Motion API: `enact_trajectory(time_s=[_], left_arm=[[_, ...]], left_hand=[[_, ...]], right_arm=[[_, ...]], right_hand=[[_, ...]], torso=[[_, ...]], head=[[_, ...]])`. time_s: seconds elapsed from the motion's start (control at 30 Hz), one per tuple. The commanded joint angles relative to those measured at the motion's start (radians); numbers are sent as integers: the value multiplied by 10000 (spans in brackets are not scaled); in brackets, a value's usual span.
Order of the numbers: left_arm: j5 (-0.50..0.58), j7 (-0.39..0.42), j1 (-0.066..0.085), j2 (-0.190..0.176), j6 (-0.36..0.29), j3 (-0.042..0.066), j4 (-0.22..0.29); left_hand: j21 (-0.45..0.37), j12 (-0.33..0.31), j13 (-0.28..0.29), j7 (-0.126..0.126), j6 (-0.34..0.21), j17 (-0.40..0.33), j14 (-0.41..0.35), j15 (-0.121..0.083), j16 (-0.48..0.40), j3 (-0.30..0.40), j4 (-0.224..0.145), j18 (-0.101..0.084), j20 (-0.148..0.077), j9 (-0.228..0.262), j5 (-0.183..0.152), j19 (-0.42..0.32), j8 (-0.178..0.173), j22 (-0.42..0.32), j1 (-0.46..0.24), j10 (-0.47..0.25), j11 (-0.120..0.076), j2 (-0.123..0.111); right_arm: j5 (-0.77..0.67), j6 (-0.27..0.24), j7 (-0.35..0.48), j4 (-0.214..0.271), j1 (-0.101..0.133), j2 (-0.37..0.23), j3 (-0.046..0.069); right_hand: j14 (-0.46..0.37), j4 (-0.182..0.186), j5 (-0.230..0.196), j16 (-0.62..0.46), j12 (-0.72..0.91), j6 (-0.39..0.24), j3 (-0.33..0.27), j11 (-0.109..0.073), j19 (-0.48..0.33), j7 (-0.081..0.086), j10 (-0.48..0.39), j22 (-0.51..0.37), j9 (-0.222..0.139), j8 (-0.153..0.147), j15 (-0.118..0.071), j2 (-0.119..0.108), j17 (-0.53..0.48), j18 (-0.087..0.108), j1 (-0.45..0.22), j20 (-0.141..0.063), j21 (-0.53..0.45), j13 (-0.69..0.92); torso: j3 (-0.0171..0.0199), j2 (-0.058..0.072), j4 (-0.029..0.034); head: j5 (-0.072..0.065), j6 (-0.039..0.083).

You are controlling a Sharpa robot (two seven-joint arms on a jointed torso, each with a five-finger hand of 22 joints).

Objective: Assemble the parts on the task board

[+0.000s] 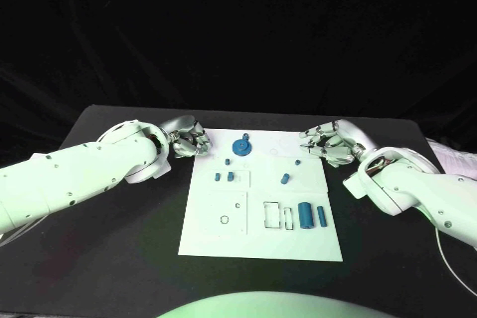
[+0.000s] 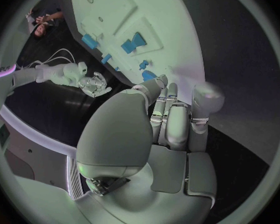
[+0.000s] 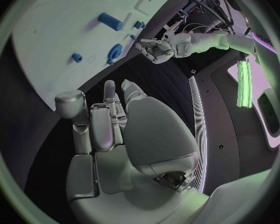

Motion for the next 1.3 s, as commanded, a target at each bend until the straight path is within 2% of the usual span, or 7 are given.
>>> enact_trajectory(time_s=[0.03,0.17,0.23,0.33,0.43,0.87,1.3], left_arm=[[4585,1467,16,-56,-981,-17,-47],[8478,2569,13,-119,-1256,-109,0],[10102,3060,8,-168,-1341,-142,99],[11678,3597,-3,-287,-1364,-169,277],[12457,3920,-12,-398,-1296,-183,413],[13042,4185,-21,-529,-1009,-198,705],[12888,4121,-20,-565,-1024,-198,920]], left_hand=[[-742,207,70,-53,248,-655,-219,-140,-388,311,-104,295,-43,25,20,-284,136,-474,118,337,-84,61],[-1917,332,99,-23,272,-1692,-723,-114,-1024,496,-88,465,-58,-6,17,-782,187,-1207,-131,327,-97,52],[-2579,367,105,-24,220,-2319,-1015,-80,-1400,369,44,552,-23,-25,-12,-1059,188,-1627,-403,263,-74,28],[-2937,486,142,-52,190,-2545,-1155,-79,-1538,131,230,608,3,-35,-28,-1222,225,-1853,-738,256,-98,65],[-3073,798,274,-133,231,-2614,-1195,-145,-1563,-64,235,637,-20,-26,-35,-1251,301,-1948,-811,524,-202,112],[-3504,1139,456,-123,108,-2846,-1322,-164,-1676,-313,197,673,-55,-52,-20,-1338,350,-2243,-849,380,-209,195],[-3792,1349,567,-16,-176,-2976,-1410,-105,-1715,-448,-32,686,-29,-95,-26,-1382,326,-2438,-691,11,-114,169]], right_arm=[[-2490,841,-872,-1,-8,-40,5],[-4606,1514,-1677,36,-7,-39,10],[-5485,1749,-1986,61,-6,-28,11],[-6457,1953,-2301,83,-5,12,12],[-7137,2108,-2524,95,-5,77,12],[-7582,2162,-2939,-21,0,384,8],[-6974,2405,-2928,-208,13,752,-3]], right_hand=[[285,-139,-264,42,-1130,286,338,95,110,316,153,107,-20,-39,151,-298,47,160,307,156,42,-1172],[378,-194,-693,165,-1829,481,608,161,234,206,258,217,-20,-30,183,-591,170,139,377,236,119,-2174],[391,-195,-1094,160,-2004,548,759,161,275,156,364,228,-25,-40,164,-653,154,131,394,250,130,-2546],[388,-191,-1368,109,-2207,621,998,156,310,128,492,206,-38,-64,165,-786,84,125,384,259,113,-3065],[390,-196,-1620,81,-2329,664,1237,168,329,122,562,185,-50,-85,180,-866,40,124,387,265,93,-3455],[416,-81,-1945,100,-2496,648,1896,262,434,269,674,227,-88,-118,244,-1020,12,114,219,321,124,-4270],[432,-45,-1953,168,-2516,712,2306,250,506,269,801,275,-83,-104,224,-953,47,107,162,305,168,-4589]], torso=[[11,-7,15],[14,5,-1],[-11,4,3],[-9,9,-9],[-3,7,5],[-33,8,15],[-12,11,8]], head=[[18,-5],[-90,51],[-143,51],[-160,73],[-257,96],[-292,149],[-318,160]])
